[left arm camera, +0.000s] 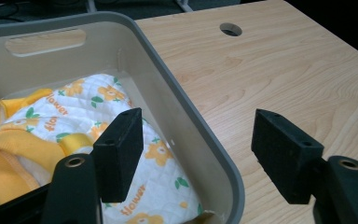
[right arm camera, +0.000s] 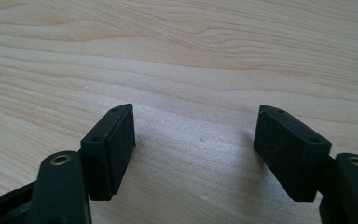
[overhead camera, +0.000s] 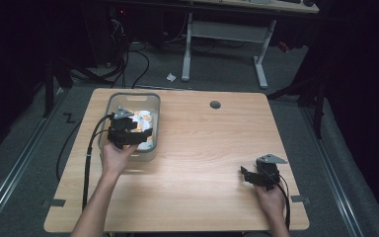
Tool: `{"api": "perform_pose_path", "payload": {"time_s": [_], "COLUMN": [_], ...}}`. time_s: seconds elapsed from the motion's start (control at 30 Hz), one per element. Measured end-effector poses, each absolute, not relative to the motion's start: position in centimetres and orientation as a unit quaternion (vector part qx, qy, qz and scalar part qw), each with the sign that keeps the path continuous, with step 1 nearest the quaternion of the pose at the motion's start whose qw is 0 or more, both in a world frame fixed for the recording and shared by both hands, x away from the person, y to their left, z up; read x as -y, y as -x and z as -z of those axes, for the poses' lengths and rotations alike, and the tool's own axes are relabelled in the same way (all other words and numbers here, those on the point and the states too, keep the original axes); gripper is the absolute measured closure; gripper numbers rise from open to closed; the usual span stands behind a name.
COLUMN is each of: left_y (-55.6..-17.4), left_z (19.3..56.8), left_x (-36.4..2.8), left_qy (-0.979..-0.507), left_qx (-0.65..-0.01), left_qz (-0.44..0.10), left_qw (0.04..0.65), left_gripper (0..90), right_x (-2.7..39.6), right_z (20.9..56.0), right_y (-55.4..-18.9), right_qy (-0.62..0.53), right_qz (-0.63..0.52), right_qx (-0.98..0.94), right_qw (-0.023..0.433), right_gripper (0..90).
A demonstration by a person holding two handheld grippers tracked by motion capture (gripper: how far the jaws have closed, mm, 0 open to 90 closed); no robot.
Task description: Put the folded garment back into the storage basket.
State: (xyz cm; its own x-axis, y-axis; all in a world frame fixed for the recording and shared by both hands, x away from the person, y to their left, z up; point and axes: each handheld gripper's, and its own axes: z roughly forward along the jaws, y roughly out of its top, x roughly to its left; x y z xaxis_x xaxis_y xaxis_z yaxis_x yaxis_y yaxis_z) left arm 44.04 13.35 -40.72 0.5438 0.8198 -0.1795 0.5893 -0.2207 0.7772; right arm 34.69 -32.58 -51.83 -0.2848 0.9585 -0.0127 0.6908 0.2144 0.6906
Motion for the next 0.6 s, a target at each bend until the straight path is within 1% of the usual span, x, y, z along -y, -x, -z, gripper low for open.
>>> {"api": "perform_pose_path", "payload": {"time_s": [0.6], "left_y": [-42.5], "left_z": [40.6], "left_x": [-11.9], "left_qy": [-0.766], "left_qx": [-0.45], "left_qz": [-0.126], "left_qw": [0.441], "left_gripper": [33.8], "right_x": [32.6], "right_z": [51.8], "right_y": [-34.7], "right_qy": [-0.553], "right_qz": [-0.295], "right_qx": [-0.746], "right_qw": [0.227], "right_gripper": [29.5]}}
